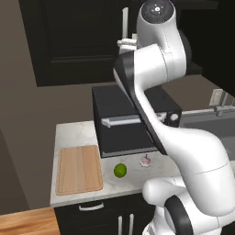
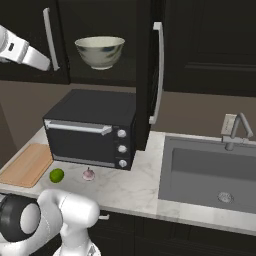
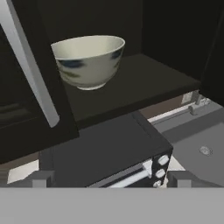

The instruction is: Open the cabinet. Place the bowl and condiment on the counter. Then place the lime and garlic on the cutting board.

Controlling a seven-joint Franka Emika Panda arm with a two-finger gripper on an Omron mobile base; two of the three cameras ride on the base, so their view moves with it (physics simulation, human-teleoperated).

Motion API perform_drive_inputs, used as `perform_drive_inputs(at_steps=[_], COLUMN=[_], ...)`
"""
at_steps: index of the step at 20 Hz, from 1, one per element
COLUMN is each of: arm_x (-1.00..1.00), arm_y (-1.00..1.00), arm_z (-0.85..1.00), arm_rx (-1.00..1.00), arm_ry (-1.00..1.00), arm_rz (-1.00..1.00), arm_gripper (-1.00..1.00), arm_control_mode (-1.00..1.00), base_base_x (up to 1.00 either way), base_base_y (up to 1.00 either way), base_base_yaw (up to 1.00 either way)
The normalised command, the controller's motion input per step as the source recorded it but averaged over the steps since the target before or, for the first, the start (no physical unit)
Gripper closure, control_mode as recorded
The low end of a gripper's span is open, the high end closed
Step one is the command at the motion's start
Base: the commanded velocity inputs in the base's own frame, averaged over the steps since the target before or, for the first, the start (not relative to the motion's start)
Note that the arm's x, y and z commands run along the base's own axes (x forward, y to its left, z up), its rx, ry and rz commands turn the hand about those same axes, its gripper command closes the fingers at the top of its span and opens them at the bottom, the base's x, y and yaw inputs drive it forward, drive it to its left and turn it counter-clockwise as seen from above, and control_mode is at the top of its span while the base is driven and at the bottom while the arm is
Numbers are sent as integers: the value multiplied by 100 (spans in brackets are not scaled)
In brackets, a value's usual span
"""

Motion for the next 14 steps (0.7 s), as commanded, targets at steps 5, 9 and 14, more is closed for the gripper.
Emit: perform_drive_inputs(at_steps=[5,9,14], arm_x=[26,52,46], arm_y=[31,0,0], arm_z=[0,0,-13], arm_rx=[-1,0,-8], arm_ry=[0,0,-8], arm_rz=[18,22,21], arm_gripper=[-100,-100,-100], arm_control_mode=[-100,-100,-100], base_base_x=[0,0,0], base_base_y=[0,0,0], base_base_yaw=[0,0,0])
